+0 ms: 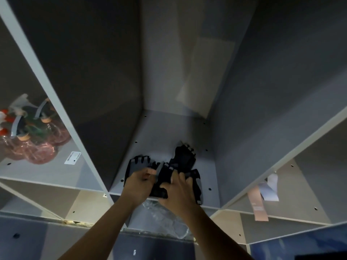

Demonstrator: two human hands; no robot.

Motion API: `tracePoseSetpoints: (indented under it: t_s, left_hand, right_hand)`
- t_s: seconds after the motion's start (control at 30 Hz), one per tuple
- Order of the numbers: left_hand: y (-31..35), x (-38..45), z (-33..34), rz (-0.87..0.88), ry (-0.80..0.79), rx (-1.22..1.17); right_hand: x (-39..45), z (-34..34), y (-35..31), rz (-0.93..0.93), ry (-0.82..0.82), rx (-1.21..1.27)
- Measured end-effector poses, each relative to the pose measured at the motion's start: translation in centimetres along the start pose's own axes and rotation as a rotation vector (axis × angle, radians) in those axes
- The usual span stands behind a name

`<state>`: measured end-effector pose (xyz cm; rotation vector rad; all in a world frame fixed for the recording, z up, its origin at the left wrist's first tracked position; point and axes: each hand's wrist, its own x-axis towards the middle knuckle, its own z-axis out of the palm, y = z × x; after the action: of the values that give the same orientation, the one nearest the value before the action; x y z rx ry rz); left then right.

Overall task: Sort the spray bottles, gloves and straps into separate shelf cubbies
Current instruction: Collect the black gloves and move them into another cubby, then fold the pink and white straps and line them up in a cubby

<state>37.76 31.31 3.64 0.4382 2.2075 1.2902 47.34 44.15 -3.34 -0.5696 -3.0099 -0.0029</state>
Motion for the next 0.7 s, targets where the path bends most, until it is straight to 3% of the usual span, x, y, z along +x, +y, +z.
tracePoseSetpoints:
  t_s: [0.17, 0.3, 0.4, 0.53, 0.7]
  left_hand:
    - [0.7, -1.9, 1.1, 0.066, -0.080, 0.028]
    - [3.1, -7.1, 4.2, 0.076, -0.246, -0.035]
    - [5.3, -11.9, 8.5, 0.099, -0.447, -0.034]
    - [8.2, -15.2, 15.0, 0.070, -0.568, -0.095]
    - [10.9, -16.3, 21.9, 0.042, -0.540, -0.182]
  right_hand:
    - [-3.9, -2.9, 1.8, 0.143, 0.129, 0.481]
    - [-12.9, -7.1, 4.2, 0.311, 0.296, 0.829]
    - [-20.3, -8.5, 6.9, 0.512, 0.394, 0.881]
    - [-26.3, -8.2, 13.7, 0.732, 0.380, 0.828]
    - [-28.2, -7.5, 22.3, 0.714, 0.285, 0.690]
